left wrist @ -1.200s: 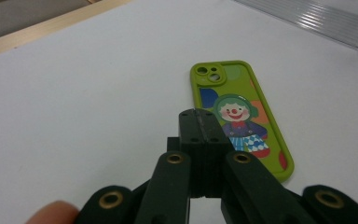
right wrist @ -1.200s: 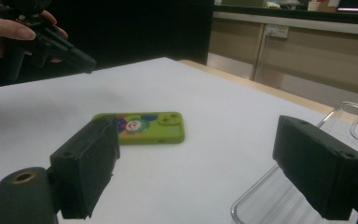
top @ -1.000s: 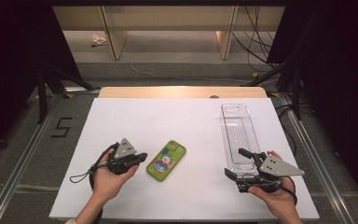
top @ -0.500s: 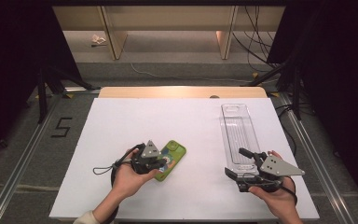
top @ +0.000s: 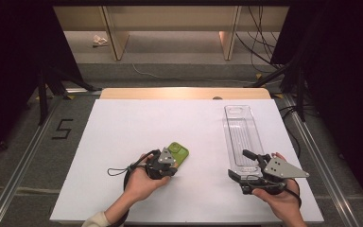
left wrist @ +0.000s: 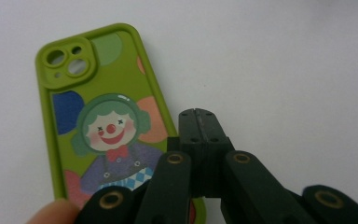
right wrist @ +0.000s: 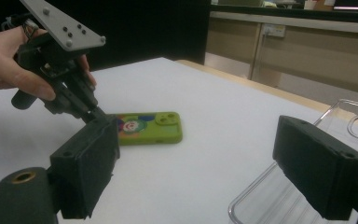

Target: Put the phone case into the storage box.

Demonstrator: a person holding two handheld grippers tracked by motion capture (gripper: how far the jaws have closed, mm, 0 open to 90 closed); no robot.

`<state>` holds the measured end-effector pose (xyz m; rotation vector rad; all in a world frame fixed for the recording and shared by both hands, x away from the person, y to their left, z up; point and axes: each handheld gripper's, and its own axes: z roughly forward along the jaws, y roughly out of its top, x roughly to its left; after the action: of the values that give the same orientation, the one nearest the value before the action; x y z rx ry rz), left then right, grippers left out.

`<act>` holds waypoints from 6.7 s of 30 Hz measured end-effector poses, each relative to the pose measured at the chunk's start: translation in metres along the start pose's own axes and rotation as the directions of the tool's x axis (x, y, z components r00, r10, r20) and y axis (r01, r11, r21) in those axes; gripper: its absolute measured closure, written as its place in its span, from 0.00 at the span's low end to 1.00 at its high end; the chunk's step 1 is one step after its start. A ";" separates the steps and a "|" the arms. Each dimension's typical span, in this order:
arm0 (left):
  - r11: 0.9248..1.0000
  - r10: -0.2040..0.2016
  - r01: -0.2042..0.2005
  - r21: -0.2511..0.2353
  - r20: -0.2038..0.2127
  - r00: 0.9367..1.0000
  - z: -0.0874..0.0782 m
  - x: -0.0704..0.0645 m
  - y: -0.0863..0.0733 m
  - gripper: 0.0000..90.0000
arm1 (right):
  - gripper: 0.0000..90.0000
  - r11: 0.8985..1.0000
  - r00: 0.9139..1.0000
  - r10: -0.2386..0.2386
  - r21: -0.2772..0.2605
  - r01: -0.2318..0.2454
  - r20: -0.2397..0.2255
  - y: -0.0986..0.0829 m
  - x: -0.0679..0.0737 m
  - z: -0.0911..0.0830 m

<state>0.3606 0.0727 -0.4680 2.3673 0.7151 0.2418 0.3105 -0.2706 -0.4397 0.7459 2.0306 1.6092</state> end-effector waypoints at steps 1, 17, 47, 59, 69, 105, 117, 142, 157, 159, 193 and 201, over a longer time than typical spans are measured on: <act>1.000 0.000 0.000 0.000 0.000 1.000 0.000 0.000 0.000 1.00 | 0.17 1.000 1.000 0.000 0.000 0.000 0.000 0.000 0.000 0.000; 0.998 0.002 -0.003 0.064 0.016 1.000 0.001 0.003 -0.006 1.00 | 0.17 1.000 1.000 0.000 0.003 0.000 0.004 0.000 -0.001 -0.001; 0.997 -0.055 0.052 0.055 0.047 0.997 -0.016 0.010 -0.001 0.60 | 0.17 1.000 1.000 0.003 0.005 -0.003 0.004 0.000 -0.002 -0.001; 0.990 -0.069 0.075 0.122 -0.059 0.996 -0.019 0.032 0.012 0.19 | 0.17 1.000 1.000 0.003 0.006 -0.003 0.005 0.000 -0.002 -0.002; 0.966 -0.029 0.046 0.254 -0.070 0.997 -0.003 0.045 0.024 0.00 | 0.17 1.000 1.000 0.002 0.010 -0.002 0.005 0.000 -0.002 -0.001; 0.924 0.003 0.010 0.382 -0.032 0.999 0.024 0.058 0.031 0.01 | 0.17 1.000 1.000 0.004 0.005 -0.004 0.002 0.000 -0.002 0.000; 0.911 0.004 0.009 0.412 -0.031 1.000 0.030 0.058 0.033 0.03 | 0.17 1.000 1.000 0.003 0.005 -0.003 0.002 0.000 -0.001 0.000; 0.888 -0.030 0.031 0.458 -0.010 0.999 0.034 0.063 0.037 0.06 | 0.17 1.000 1.000 0.001 0.008 -0.001 0.001 0.000 -0.001 0.000; 0.878 -0.023 0.026 0.478 -0.013 1.000 0.035 0.062 0.040 0.08 | 0.17 1.000 1.000 0.002 0.007 -0.002 0.001 0.000 -0.001 0.000; 0.879 -0.024 0.029 0.476 -0.015 1.000 0.035 0.062 0.040 0.08 | 0.17 1.000 1.000 0.001 0.009 -0.001 0.002 0.000 -0.001 0.000; 0.891 -0.049 0.056 0.450 -0.028 0.998 0.031 0.062 0.039 0.18 | 0.17 1.000 1.000 0.001 0.006 -0.001 0.003 0.000 -0.001 0.000; 0.909 -0.056 0.063 0.411 -0.029 0.998 0.028 0.060 0.036 0.18 | 0.17 1.000 1.000 0.001 0.006 -0.001 0.005 0.000 -0.001 0.000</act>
<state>0.4357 0.0681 -0.4675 2.7379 0.9200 0.0881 0.3113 -0.2714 -0.4400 0.7520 2.0328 1.6008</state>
